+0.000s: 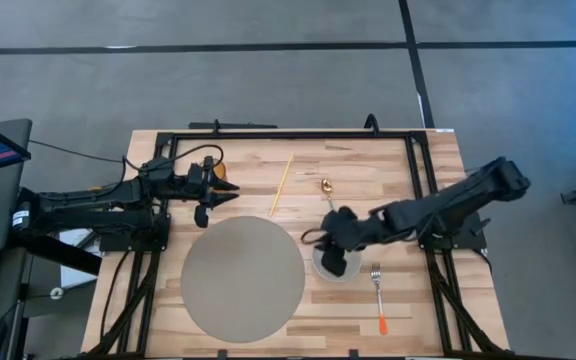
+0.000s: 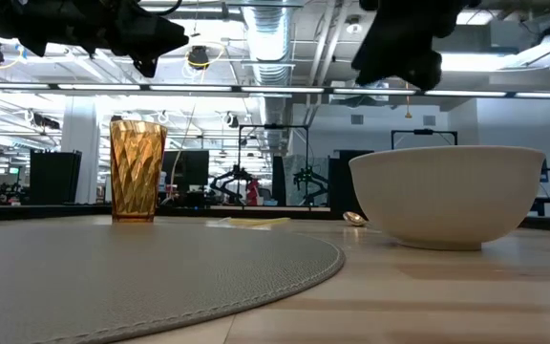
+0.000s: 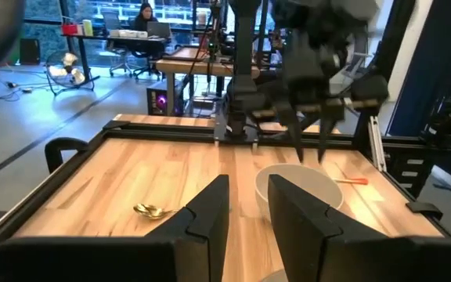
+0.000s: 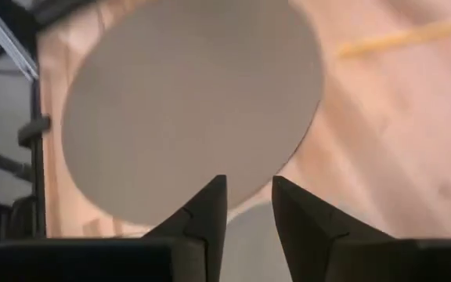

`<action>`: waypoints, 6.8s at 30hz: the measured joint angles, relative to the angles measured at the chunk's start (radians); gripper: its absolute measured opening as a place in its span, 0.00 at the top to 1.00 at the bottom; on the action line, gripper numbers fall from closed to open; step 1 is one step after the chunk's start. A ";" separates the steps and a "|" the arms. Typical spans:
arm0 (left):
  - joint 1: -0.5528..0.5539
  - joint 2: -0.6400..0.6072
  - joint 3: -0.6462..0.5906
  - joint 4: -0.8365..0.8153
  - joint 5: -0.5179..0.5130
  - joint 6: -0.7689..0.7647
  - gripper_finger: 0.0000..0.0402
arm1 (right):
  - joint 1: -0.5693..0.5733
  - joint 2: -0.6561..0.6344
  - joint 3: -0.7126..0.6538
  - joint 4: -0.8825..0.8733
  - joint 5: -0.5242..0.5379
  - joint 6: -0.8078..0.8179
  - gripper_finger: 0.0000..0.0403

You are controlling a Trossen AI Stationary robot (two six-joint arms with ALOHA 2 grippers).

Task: Pick & Place Utensil
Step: Put the gray bowl on the gray mat, then put the green spoon into the gray bowl on the gray mat

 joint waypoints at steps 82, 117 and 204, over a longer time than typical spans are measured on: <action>0.002 0.002 0.001 0.021 -0.034 -0.035 0.77 | 0.021 0.341 0.302 -0.307 -0.275 -0.231 0.98; 0.003 -0.053 0.000 0.029 -0.033 -0.025 0.77 | -0.021 0.615 0.563 0.073 -0.488 -1.359 0.98; 0.002 -0.039 0.001 0.007 -0.033 -0.089 0.77 | -0.287 0.161 -0.183 0.014 0.236 -0.110 0.79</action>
